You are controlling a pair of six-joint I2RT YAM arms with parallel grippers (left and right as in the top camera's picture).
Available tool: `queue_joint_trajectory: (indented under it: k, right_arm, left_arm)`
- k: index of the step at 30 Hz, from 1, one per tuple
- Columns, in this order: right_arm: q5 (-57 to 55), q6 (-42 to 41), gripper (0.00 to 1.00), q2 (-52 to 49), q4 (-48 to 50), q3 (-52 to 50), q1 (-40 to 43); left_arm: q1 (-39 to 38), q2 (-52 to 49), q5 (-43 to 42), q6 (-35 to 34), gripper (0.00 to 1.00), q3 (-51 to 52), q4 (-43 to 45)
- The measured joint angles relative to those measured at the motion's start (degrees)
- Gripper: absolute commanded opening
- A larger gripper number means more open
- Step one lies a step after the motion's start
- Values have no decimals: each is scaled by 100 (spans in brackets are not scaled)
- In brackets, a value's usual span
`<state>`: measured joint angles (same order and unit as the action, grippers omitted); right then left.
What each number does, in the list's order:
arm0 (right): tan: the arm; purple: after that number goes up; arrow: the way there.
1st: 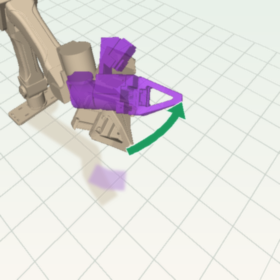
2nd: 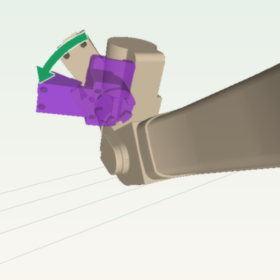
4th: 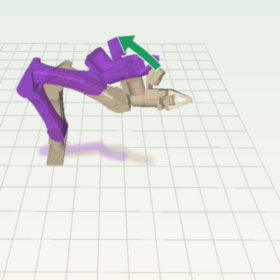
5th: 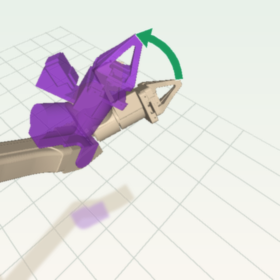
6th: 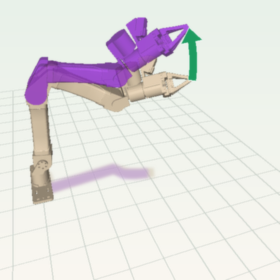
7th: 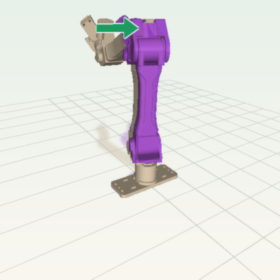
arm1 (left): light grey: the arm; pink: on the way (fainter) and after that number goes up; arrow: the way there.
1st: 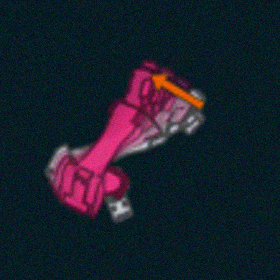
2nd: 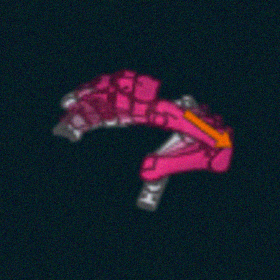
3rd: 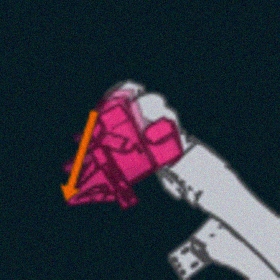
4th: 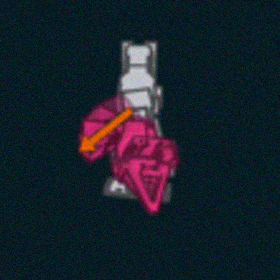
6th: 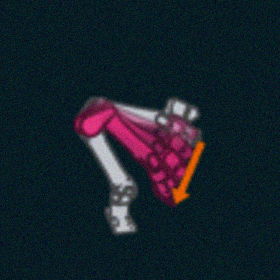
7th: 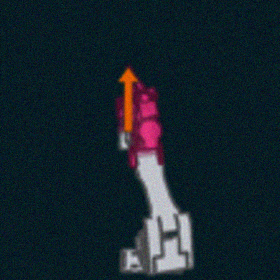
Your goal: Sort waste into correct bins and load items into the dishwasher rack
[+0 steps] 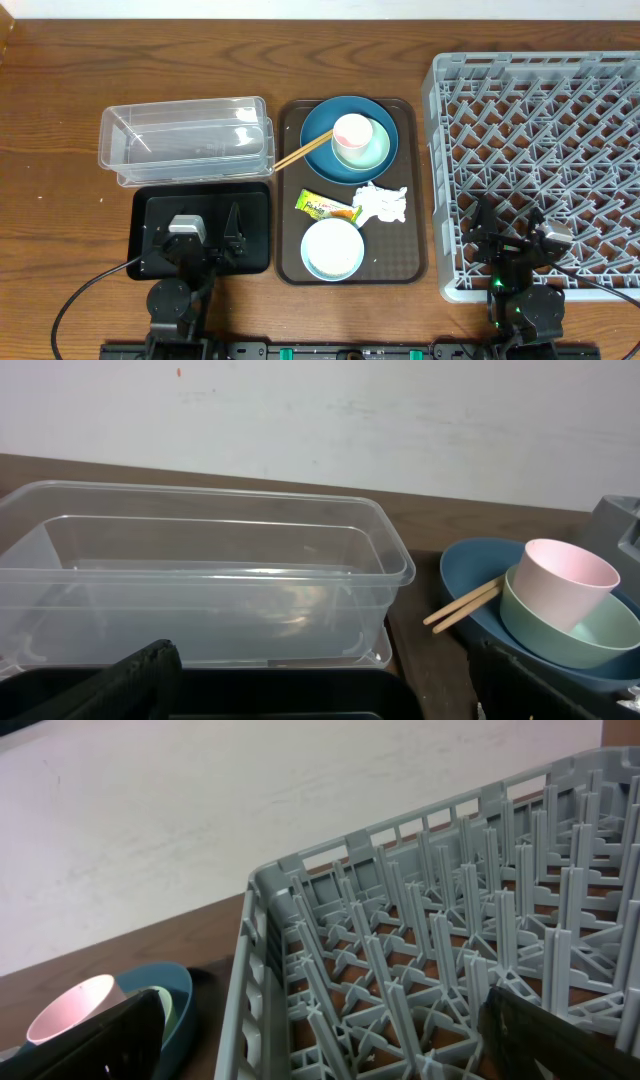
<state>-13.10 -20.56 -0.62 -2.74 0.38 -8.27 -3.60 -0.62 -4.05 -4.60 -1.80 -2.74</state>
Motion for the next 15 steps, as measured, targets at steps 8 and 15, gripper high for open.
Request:
queue_joint_trajectory:
  k: [8, 15]
  right_arm:
    - [0, 0, 99, 0, 0, 0, 0]
    - [0, 0, 99, 0, 0, 0, 0]
  left_arm:
    - [0, -2, 0, 0, 95, 0, 0]
    - [0, -2, 0, 0, 95, 0, 0]
